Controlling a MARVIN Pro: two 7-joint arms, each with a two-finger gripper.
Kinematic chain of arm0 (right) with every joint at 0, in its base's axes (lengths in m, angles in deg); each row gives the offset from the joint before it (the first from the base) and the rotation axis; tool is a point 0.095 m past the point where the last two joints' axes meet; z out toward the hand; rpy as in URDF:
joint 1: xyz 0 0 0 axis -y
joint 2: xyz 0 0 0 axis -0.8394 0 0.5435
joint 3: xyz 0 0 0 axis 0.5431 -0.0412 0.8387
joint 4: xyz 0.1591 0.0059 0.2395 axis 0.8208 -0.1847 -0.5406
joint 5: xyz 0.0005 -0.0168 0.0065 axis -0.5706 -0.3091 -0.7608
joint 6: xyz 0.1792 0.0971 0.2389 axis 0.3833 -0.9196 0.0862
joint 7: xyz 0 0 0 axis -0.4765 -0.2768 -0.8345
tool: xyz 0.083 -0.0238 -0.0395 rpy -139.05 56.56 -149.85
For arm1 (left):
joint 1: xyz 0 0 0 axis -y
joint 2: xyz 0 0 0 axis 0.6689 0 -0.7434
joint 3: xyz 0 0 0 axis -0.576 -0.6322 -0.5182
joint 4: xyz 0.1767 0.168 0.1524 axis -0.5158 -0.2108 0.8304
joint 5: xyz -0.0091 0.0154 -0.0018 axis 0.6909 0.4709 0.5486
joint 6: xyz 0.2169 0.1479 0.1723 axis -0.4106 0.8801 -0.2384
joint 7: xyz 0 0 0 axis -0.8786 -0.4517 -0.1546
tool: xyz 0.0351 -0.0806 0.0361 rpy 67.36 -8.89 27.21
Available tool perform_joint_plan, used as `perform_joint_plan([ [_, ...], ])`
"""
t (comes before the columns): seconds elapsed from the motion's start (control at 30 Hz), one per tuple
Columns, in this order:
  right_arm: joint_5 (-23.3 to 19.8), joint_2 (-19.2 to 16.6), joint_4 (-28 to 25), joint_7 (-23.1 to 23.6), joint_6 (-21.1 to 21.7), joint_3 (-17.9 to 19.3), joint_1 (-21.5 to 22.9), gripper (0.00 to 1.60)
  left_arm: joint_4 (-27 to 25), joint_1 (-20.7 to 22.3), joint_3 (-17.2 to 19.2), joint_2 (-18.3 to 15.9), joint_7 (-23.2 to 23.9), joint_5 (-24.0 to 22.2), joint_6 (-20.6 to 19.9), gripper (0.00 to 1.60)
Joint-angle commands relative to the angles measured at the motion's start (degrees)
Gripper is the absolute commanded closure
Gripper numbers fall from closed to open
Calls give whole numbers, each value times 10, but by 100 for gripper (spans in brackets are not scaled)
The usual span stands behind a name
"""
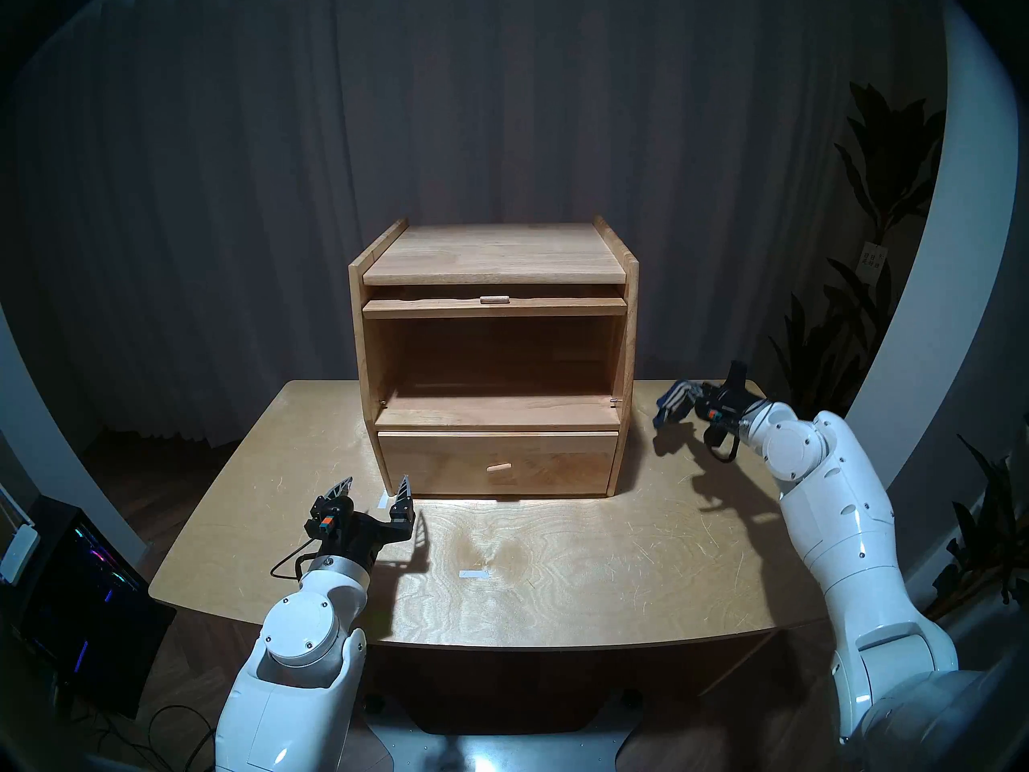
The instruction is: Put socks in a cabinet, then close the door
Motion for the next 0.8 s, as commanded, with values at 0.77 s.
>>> perform_joint_plan([
  [0.77, -294, 171, -237, -116, -114, -6, 32, 160, -2, 7, 1, 0, 0, 0, 3, 0],
])
